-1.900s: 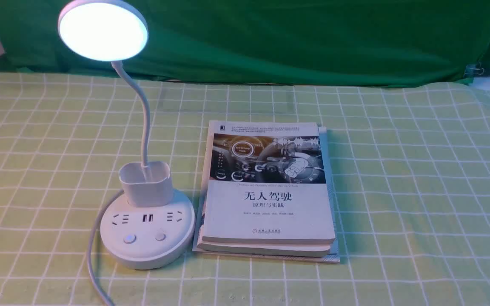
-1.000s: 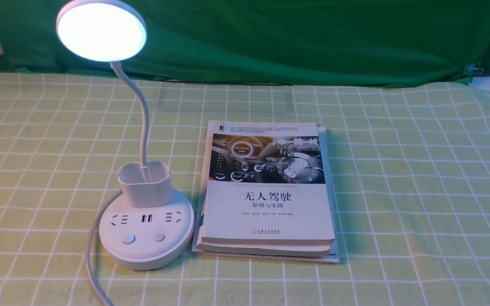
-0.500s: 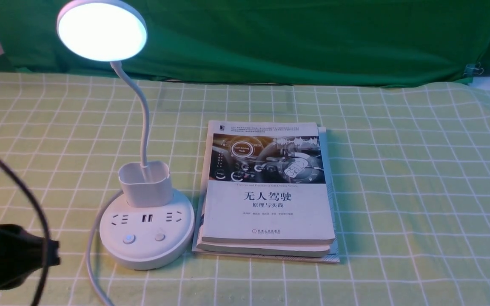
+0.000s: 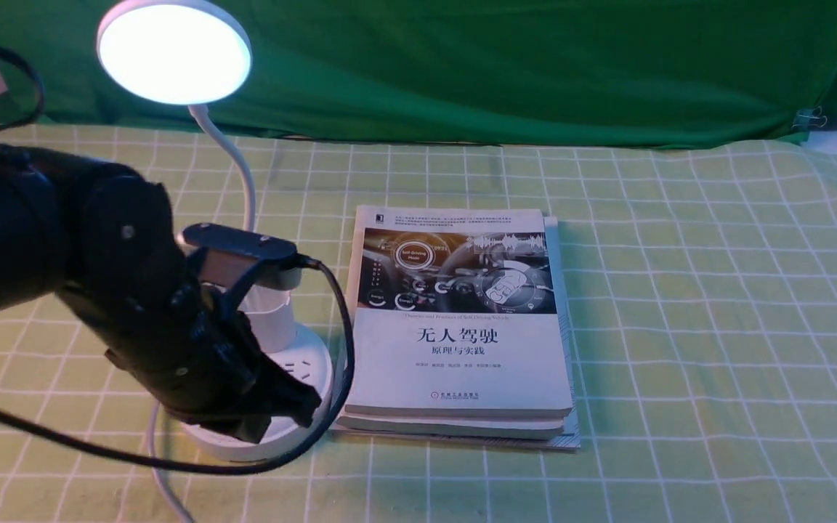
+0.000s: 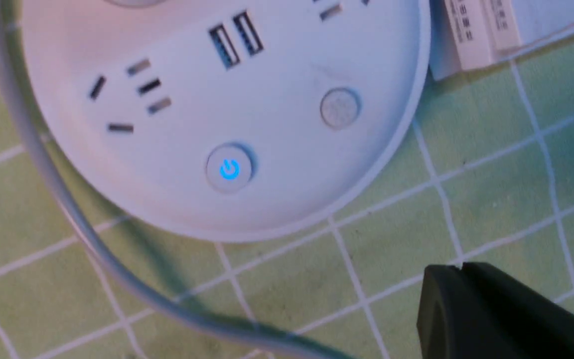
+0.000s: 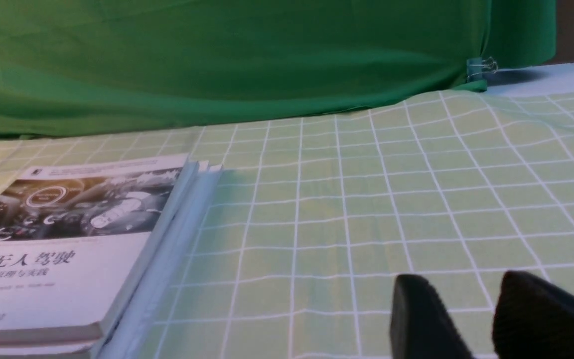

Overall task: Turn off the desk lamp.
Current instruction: Use the left arm to press the button switch on the lamp holder

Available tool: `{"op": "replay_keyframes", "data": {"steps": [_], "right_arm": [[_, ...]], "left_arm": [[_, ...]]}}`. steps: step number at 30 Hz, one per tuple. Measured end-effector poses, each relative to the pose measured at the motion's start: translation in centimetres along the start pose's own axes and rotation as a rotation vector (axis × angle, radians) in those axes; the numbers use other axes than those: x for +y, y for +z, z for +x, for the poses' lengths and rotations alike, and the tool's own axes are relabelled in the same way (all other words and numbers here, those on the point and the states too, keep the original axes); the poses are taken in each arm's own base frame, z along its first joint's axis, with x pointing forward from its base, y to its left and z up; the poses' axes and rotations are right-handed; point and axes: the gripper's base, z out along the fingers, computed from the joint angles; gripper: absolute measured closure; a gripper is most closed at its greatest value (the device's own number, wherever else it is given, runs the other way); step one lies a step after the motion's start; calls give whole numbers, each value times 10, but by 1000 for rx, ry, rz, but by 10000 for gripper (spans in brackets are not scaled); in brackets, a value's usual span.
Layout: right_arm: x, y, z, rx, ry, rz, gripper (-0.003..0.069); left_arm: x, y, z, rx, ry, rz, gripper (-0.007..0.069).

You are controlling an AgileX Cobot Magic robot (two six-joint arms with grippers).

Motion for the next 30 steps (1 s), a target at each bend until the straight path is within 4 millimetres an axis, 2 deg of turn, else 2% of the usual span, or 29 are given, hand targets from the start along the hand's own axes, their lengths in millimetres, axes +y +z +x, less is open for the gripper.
{"op": "replay_keyframes", "data": {"steps": [5,13,21,30], "right_arm": [[0,0,0,0,1,0,421],[0,0,0,0,1,0,421],[0,0,0,-1,0,0,421],[0,0,0,-1,0,0,421]], "left_arm": [[9,15,-18,0,-23,-16,620],[22,28,-36,-12,-57,-28,620],[25,48,-41,30,-59,-30,620],[25,45,-43,13,-57,-34,620]]}}
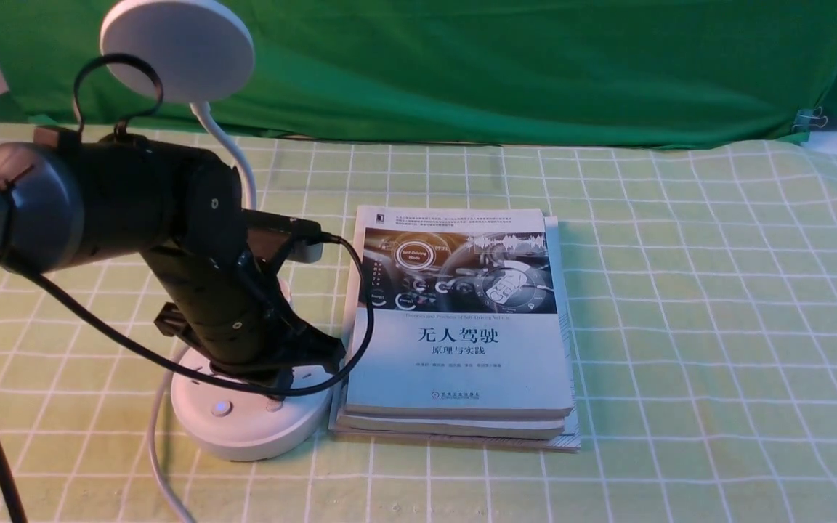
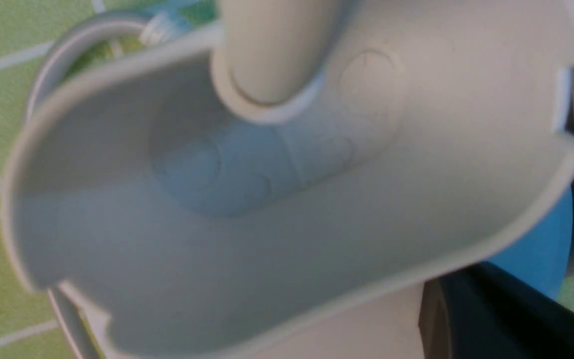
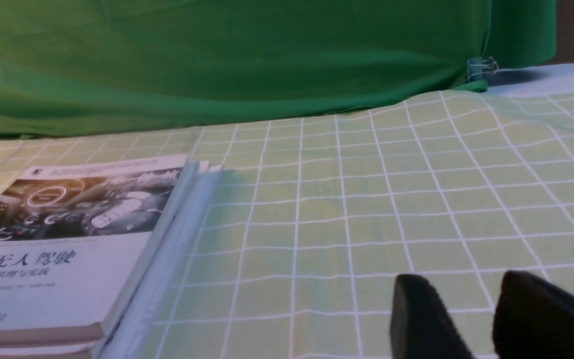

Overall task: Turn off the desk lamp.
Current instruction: Use the left arm to press the button switch on the lamp holder

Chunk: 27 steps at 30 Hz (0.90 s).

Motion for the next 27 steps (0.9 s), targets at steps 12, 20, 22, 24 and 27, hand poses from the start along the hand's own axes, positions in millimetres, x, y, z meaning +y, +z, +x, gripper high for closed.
{"op": "replay_keyframes", "data": {"steps": [12,20,22,24,27], "right_arm": [[0,0,0,1,1,0,421],[0,0,0,1,1,0,421],[0,0,0,1,0,0,421],[0,0,0,1,1,0,421],[0,0,0,2,0,0,421]], "left_arm": [[0,-14,6,-28,0,-9,620],[1,3,7,18,-8,-8,620],[1,3,7,19,-8,-8,620],[1,2,7,14,-8,-8,620],[1,-2,7,3,-7,-8,620]]}}
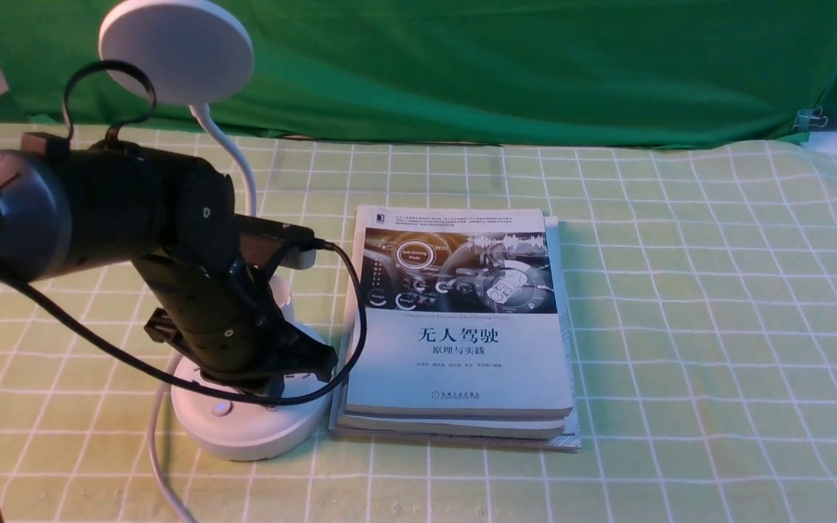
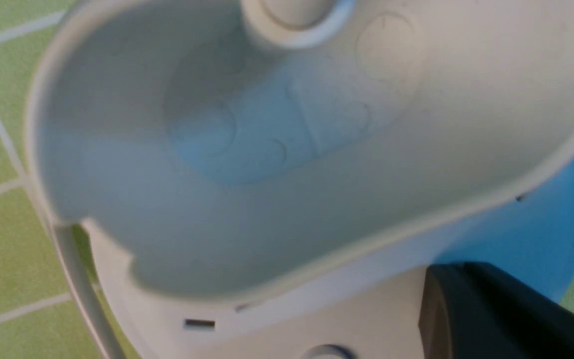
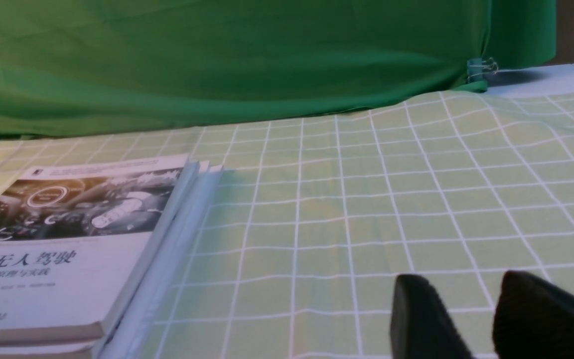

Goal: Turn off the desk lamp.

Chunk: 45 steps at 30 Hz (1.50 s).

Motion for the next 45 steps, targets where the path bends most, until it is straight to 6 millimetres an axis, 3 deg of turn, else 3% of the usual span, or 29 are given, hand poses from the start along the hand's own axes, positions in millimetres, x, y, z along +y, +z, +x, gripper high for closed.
{"op": "replay_keyframes", "data": {"steps": [6,20,28,29,32,35,40,45], "right_arm": [[0,0,0,0,0,0,421],[0,0,0,-1,1,0,421],[0,0,0,-1,0,0,421],[0,0,0,-1,0,0,421],[0,0,0,-1,0,0,421],[0,0,0,-1,0,0,421],[0,0,0,-1,1,0,421],[0,0,0,-1,0,0,421]], "left_arm": [[-1,-12,2,-34,5,-3,620],[-1,-18,9,-44,3,0,620],[-7,-66,70,-300,-31,31,620],[-7,-69,70,-318,-32,32,620],[-8,-91,107,-524,-51,45,620],[-7,-105,130,-707,-63,49,620],[-4,-110,172,-948,-78,49,620],[-3,-107,195,-1029,-70,47,620]]}}
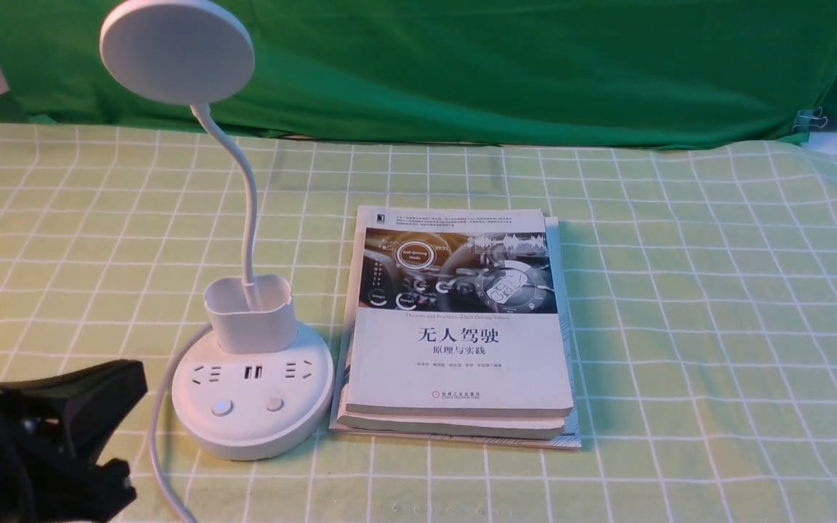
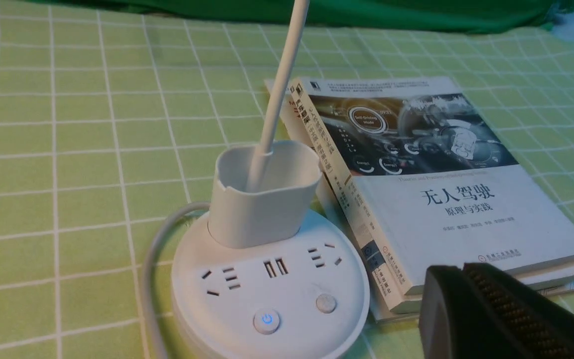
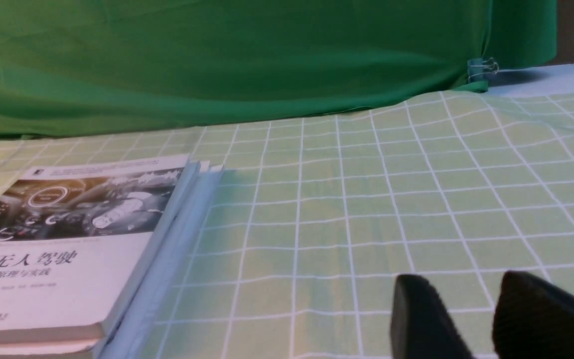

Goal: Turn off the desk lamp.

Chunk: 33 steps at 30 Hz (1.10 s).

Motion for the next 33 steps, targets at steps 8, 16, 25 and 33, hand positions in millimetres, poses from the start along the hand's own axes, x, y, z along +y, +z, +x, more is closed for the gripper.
{"op": "replay_keyframes", "data": {"steps": [8,16,25,33], "right_arm": [[0,0,0,0,0,0,421],[0,0,0,0,1,0,421],[0,0,0,0,1,0,421],[0,0,0,1,1,0,421]], "left_arm": [[1,-4,9,-2,50,-2,620],[4,-7,12,-35,108,-22,620],[26,-42,38,-301,85,-281,620],[34,-43,73,-268,27,-381,620]]}}
